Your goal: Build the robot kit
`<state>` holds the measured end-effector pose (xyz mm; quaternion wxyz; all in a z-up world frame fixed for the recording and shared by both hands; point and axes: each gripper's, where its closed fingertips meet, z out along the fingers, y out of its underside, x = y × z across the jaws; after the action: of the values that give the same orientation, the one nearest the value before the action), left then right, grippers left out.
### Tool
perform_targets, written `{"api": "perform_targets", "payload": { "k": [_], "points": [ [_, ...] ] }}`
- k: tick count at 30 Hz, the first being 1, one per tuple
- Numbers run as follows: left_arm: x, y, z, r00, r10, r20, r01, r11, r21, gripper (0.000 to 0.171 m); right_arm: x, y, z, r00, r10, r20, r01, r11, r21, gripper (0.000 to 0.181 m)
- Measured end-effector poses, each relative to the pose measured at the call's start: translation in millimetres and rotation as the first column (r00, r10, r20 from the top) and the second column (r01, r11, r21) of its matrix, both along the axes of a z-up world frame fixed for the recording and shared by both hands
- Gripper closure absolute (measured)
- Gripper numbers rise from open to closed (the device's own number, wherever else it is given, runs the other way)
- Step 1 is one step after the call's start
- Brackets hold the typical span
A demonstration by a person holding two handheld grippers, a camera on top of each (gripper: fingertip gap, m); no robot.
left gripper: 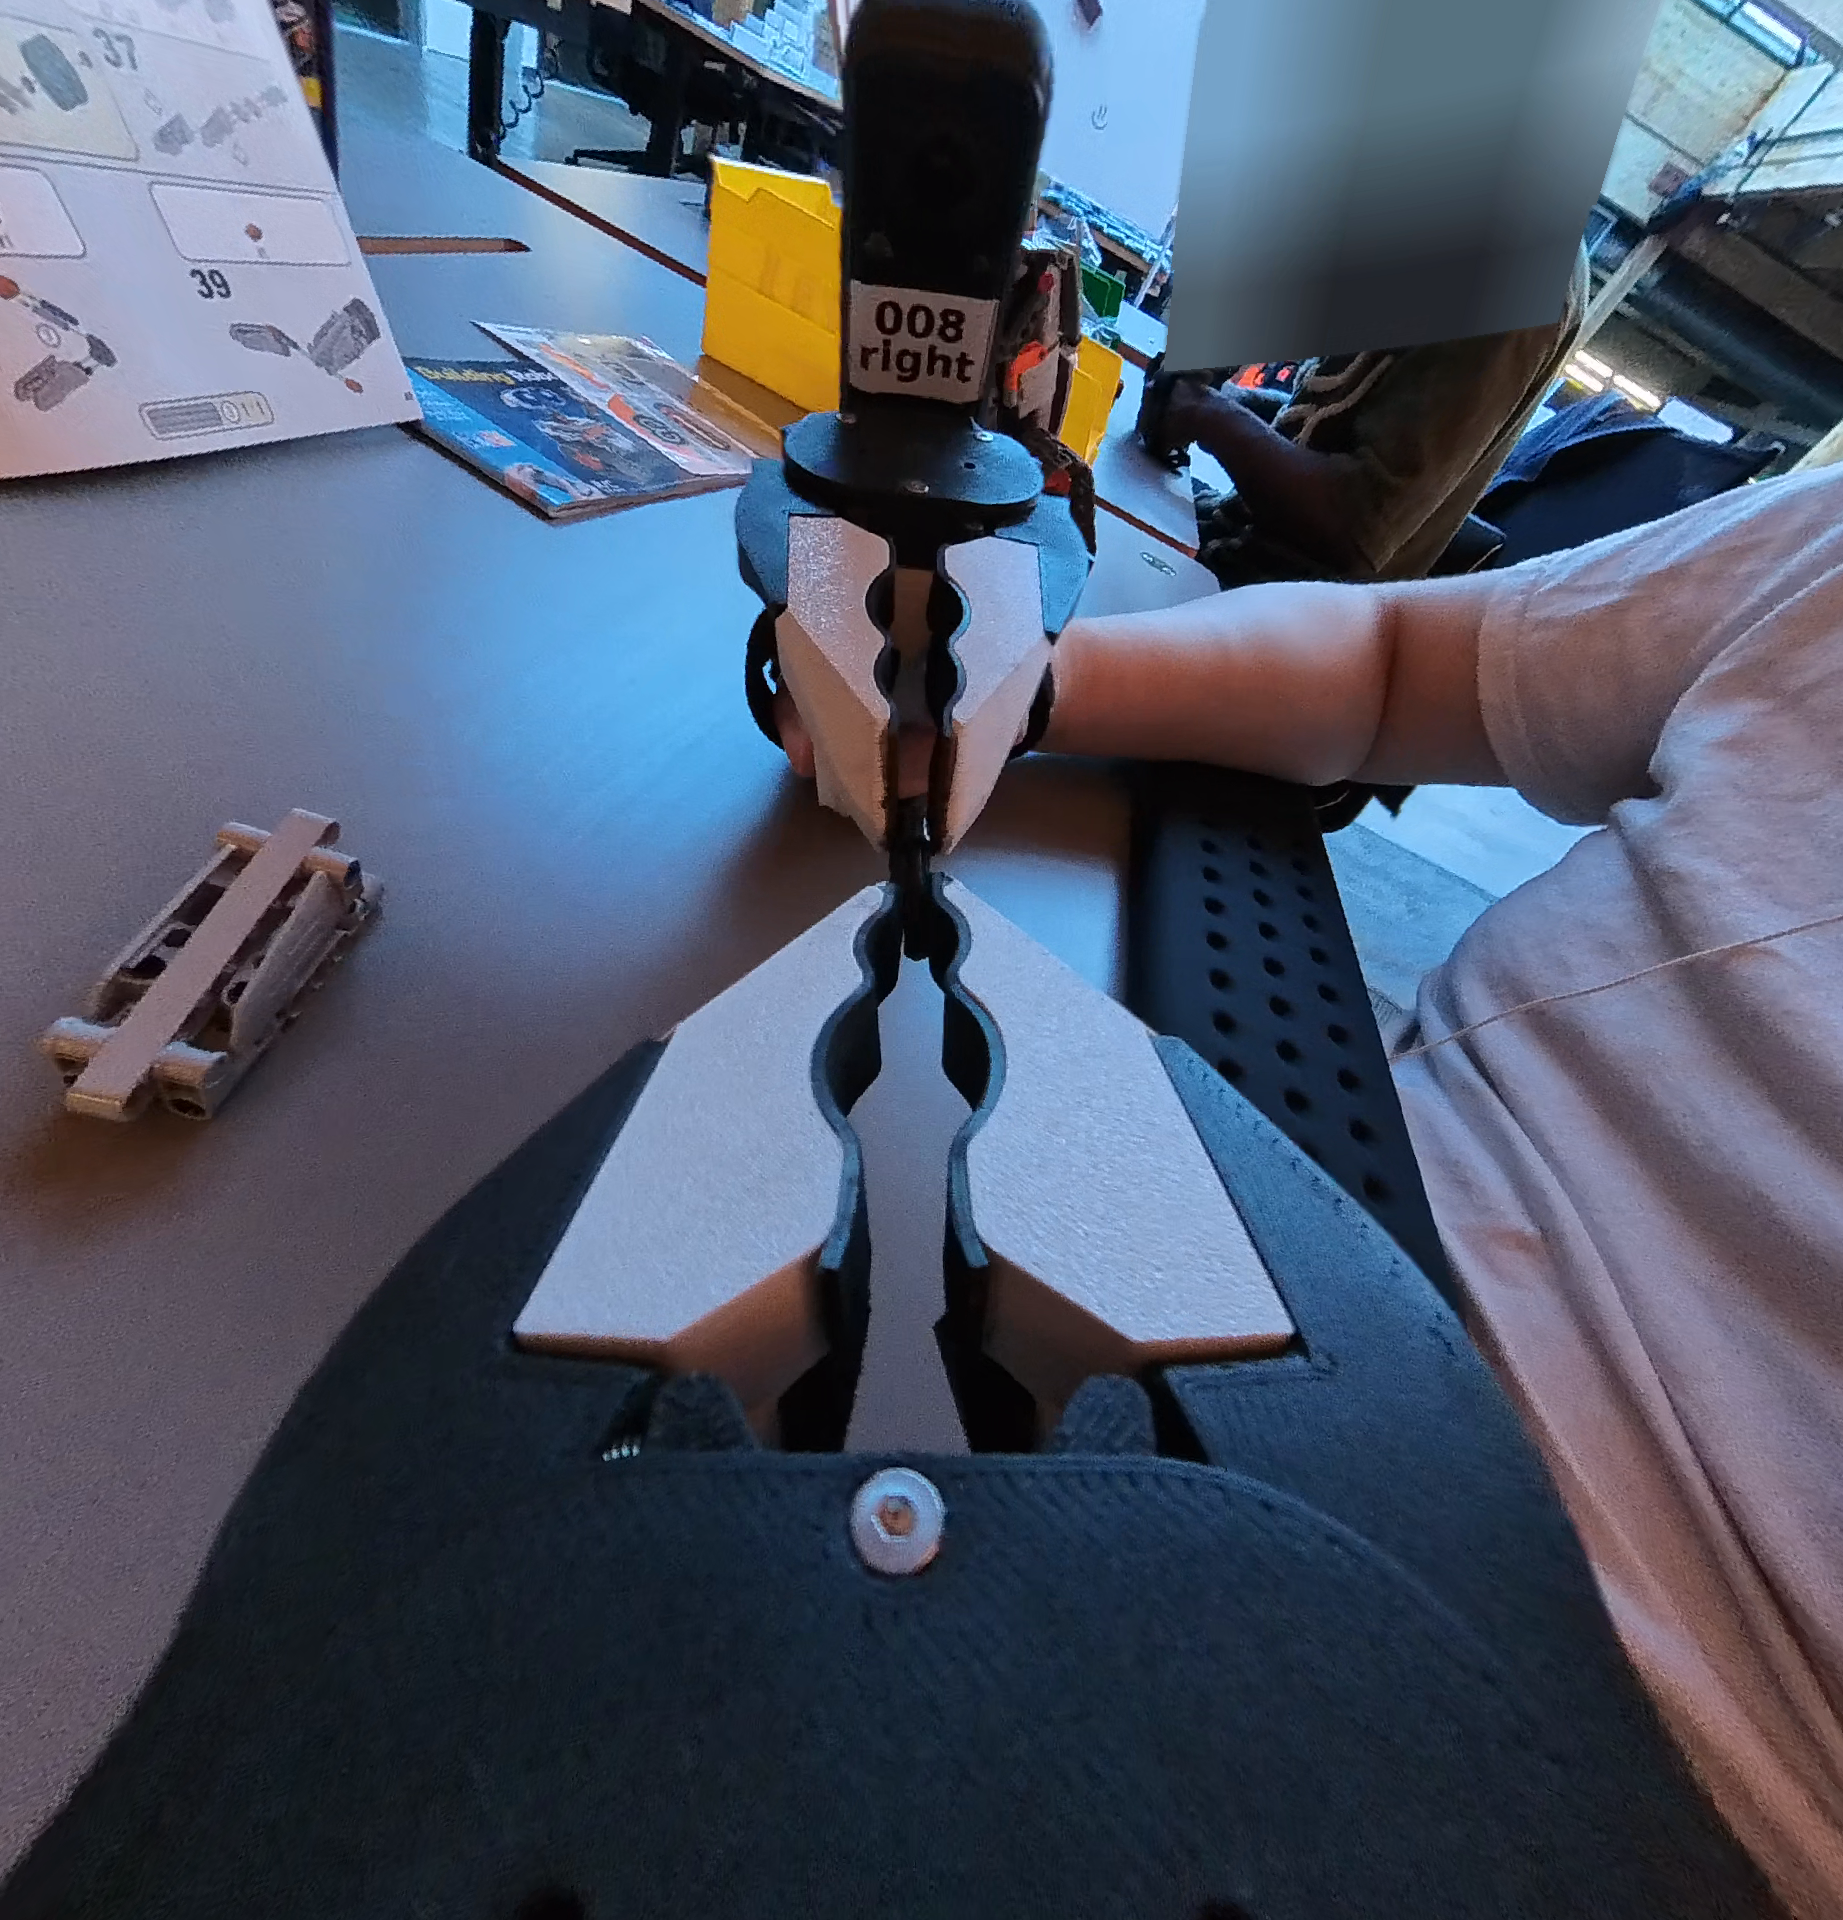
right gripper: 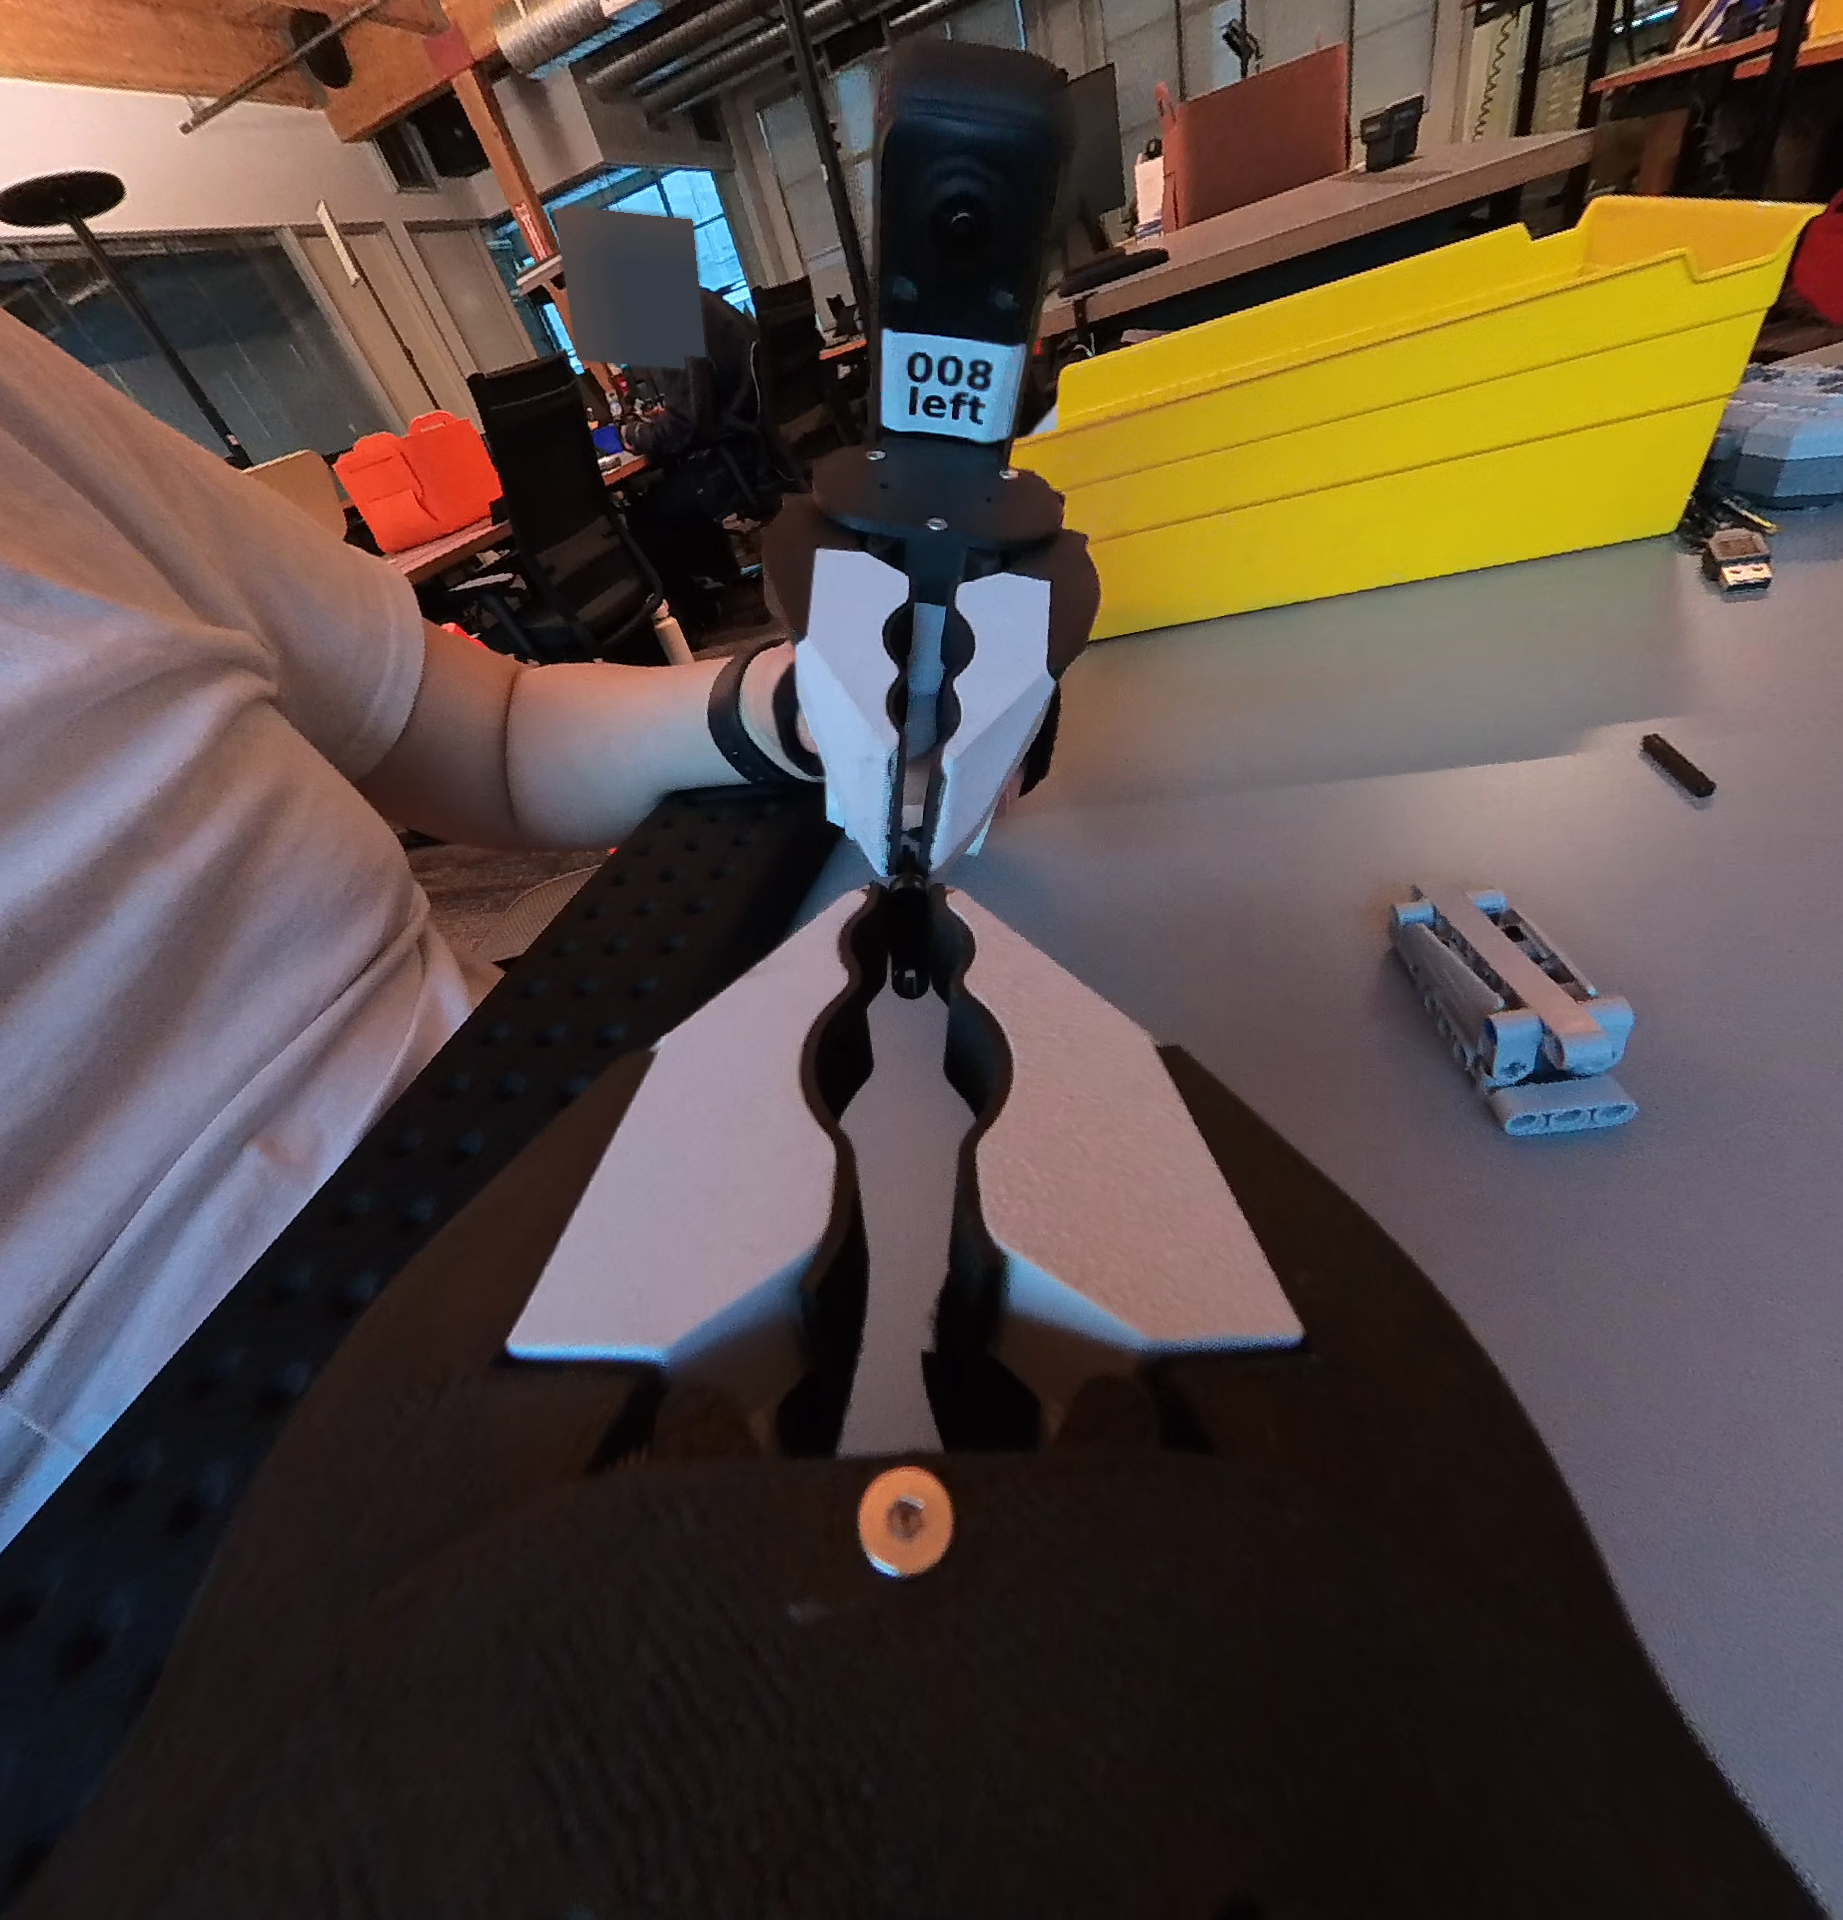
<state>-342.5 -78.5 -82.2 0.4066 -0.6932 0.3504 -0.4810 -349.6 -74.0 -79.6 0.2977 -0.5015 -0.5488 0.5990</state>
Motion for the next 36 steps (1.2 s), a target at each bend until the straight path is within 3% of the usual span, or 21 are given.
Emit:
{"api": "perform_targets", "payload": {
  "k": [8, 14, 26, 31, 36],
  "points": [
    [-4.4, 3.3, 3.6, 0.998, 0.0, 0.062, 0.003, 0.999, -0.054, 0.149, 0.7, 6.2, 7.4, 0.999, -0.015, -0.044, 0.012, 0.998, -0.067, 0.175],
    [-7.3, 5.0, 4.5, 0.998, 0.011, 0.065, -0.008, 0.999, -0.042, 0.169, -0.3, 7.2, 6.0, 0.999, -0.022, -0.034, 0.019, 0.998, -0.068, 0.175],
    [-7.2, 5.4, 3.1, 0.999, 0.037, 0.013, -0.037, 0.999, 0.014, 0.169, -2.3, 9.0, 4.5, 1.0, -0.02, -0.018, 0.018, 0.993, -0.114, 0.175],
    [-9.0, 5.6, 0.8, 0.999, 0.024, 0.028, -0.023, 0.999, -0.029, 0.17, -4.4, 9.9, 1.1, 1.0, -0.026, 0.007, 0.026, 0.993, -0.119, 0.175],
    [-10.7, 7.2, -2.2, 0.999, 0.024, 0.027, -0.022, 0.998, -0.055, 0.17, -7.5, 13.7, -2.2, 0.998, -0.043, 0.043, 0.053, 0.964, -0.261, 0.175]
  ]
}}
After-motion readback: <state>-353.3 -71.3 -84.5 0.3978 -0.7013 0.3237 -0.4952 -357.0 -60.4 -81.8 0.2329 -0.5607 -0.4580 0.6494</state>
